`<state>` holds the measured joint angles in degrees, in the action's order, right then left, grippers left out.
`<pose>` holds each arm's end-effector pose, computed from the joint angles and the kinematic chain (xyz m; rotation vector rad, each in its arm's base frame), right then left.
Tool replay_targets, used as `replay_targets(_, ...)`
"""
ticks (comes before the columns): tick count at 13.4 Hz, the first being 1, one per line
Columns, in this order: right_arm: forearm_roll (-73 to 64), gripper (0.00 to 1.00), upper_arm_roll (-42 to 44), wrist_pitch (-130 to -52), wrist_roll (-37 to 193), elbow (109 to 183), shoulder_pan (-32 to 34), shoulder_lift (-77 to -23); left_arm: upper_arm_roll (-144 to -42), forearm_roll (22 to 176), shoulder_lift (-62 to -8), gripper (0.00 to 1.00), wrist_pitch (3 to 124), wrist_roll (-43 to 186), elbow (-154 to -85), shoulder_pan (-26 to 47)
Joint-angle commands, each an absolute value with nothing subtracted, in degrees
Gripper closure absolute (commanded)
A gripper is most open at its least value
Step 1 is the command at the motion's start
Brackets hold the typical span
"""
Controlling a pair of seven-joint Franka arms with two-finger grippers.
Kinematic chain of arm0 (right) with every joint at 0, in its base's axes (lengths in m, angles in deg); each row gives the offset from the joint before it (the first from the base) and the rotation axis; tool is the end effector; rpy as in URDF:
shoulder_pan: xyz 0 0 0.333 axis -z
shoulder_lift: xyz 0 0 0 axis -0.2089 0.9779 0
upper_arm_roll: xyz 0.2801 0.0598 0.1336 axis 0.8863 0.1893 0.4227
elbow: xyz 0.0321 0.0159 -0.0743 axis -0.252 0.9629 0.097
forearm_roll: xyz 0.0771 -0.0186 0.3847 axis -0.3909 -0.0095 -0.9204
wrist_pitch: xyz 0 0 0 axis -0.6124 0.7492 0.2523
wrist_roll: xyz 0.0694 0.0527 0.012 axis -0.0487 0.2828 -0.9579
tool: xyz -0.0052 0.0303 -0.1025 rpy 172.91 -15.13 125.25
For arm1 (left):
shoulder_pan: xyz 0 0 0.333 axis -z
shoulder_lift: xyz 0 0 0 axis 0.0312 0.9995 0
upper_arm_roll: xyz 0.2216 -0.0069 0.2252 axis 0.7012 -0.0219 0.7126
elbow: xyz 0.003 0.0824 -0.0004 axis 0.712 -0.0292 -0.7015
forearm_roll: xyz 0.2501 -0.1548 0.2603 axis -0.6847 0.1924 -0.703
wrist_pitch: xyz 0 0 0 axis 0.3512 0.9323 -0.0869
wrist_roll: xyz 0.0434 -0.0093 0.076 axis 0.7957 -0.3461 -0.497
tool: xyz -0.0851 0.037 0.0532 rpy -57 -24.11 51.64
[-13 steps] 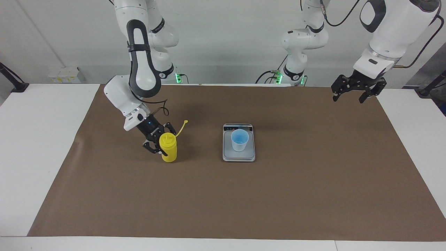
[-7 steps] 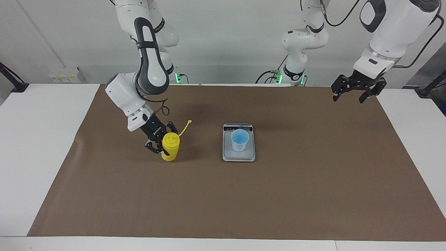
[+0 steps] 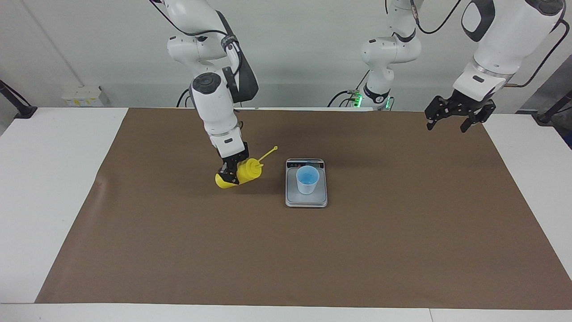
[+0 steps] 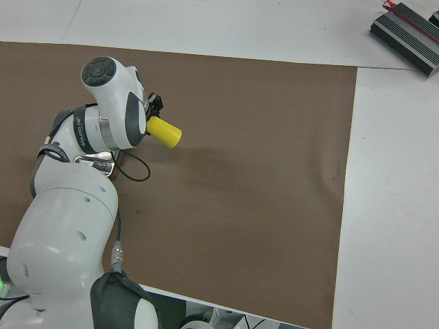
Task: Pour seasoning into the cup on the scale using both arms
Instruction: 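Lift the yellow bottle with the right gripper and tilt it sideways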
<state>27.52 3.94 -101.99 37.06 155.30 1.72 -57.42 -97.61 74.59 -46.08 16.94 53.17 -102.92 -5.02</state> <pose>0.5616 0.2050 0.4193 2.5353 1.7829 0.2051 0.5464 -0.0486 0.6164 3.1195 -0.2110 0.0047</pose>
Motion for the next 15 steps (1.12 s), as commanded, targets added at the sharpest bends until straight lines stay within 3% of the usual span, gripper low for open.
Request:
replay_targets(1,35.20,0.92,4.14,-92.15,42.38,144.49,-1.37,-52.45,-97.69,75.27,-47.36,0.00,16.95,52.82,-104.15,-5.57)
replay_targets(6,41.54,1.00,4.14,-86.51,44.32,138.59,-5.95,-48.40,-97.69,75.27,-47.36,0.00,16.95,52.73,-104.15,-5.57)
replay_targets(12,52.70,1.00,4.14,-81.14,52.59,136.46,-13.59,-45.32,-97.69,75.27,-47.36,0.00,16.95,52.82,-104.15,-5.57)
replay_targets(15,57.09,1.00,4.22,-78.77,52.33,135.50,-14.22,-43.21,-97.69,75.27,-47.36,0.00,16.95,52.82,-104.15,-5.57)
